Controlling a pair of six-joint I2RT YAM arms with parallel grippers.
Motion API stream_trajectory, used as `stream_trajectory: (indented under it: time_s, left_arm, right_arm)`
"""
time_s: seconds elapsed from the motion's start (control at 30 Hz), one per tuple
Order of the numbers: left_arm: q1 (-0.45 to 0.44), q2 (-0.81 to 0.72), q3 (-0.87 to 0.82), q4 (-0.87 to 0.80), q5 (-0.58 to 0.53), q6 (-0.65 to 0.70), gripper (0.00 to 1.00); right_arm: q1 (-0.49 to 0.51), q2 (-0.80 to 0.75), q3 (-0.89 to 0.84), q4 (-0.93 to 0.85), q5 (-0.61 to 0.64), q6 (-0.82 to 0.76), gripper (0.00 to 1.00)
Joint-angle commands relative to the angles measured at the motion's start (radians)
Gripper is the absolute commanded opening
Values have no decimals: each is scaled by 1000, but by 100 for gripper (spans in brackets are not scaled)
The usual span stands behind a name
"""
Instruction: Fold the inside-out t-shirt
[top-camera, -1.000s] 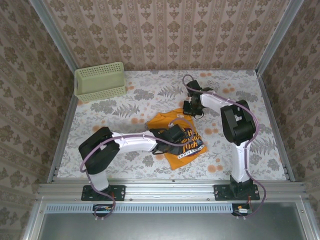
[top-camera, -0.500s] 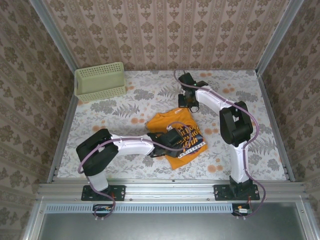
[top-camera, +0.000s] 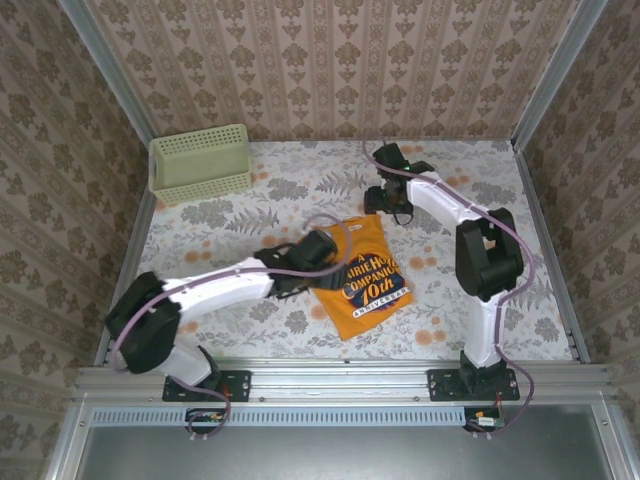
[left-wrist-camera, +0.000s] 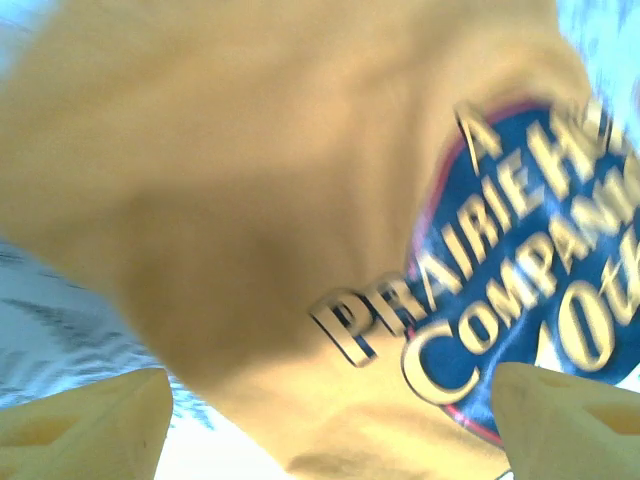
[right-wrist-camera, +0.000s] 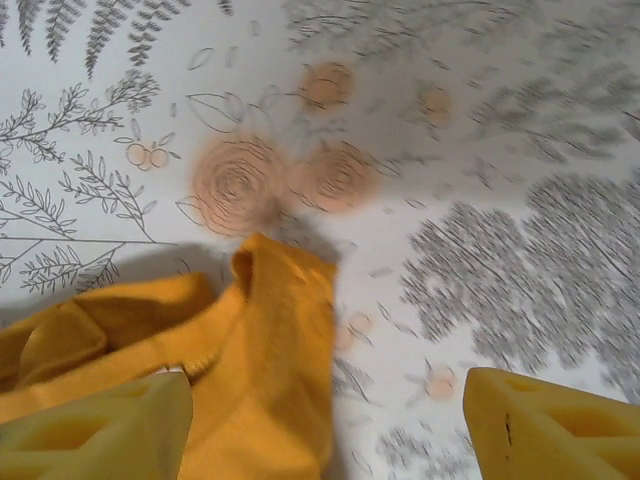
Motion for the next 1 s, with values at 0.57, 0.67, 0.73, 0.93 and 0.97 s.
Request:
stream_trajectory:
  time_s: [0.57, 0.67, 0.73, 0.93, 0.97]
  left_arm:
    - [303, 327, 113, 183, 249, -72, 62]
    - [318, 403, 189, 176, 314, -43, 60]
    - [319, 427, 233, 163, 356, -19, 58]
    - [317, 334, 250, 39, 262, 48, 61]
    - [320, 309, 240, 17, 238, 51, 64]
  right_arm:
    - [74, -347, -672, 285, -200, 290, 74]
    - [151, -404, -741, 315, -204, 377, 74]
    - [196, -436, -760, 330, -204, 429, 73]
    - [192, -535, -720, 171, 13, 470, 80]
    - [163, -548, -717, 163, 26, 459, 82]
